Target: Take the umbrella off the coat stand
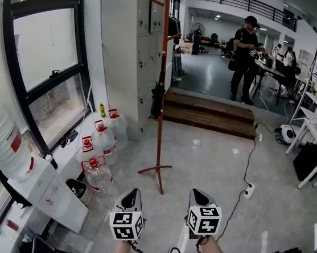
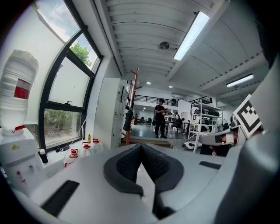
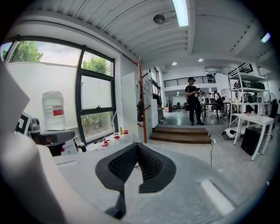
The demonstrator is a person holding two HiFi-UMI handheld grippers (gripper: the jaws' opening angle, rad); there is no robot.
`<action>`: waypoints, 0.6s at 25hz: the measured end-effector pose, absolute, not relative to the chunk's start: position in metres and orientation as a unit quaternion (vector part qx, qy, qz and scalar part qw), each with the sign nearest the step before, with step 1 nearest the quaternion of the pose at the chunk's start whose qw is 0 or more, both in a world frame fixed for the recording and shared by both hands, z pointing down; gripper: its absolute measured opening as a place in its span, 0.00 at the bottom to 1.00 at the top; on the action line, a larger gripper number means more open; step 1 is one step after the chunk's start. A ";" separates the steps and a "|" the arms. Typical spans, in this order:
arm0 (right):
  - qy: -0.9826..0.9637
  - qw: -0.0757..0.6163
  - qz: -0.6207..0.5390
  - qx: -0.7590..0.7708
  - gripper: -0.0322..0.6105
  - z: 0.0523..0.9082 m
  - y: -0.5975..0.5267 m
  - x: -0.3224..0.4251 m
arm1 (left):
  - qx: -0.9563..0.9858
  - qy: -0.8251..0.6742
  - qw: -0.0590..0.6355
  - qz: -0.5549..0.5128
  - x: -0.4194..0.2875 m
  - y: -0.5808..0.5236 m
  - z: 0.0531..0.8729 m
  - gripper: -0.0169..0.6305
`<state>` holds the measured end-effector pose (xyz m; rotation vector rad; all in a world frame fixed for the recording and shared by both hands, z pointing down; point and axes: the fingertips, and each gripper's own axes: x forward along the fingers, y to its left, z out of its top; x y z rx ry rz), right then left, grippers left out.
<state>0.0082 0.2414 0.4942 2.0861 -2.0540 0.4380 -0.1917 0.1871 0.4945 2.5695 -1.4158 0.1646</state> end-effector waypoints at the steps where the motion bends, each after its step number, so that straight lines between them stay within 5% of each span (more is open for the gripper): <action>1: -0.689 0.090 0.149 0.703 0.06 0.496 0.239 0.010 | 0.871 -0.478 0.101 0.057 -0.190 0.184 0.495 0.03; 15: -0.696 0.090 0.143 0.697 0.06 0.495 0.134 0.053 | 0.870 -0.478 0.098 0.064 -0.140 0.085 0.501 0.03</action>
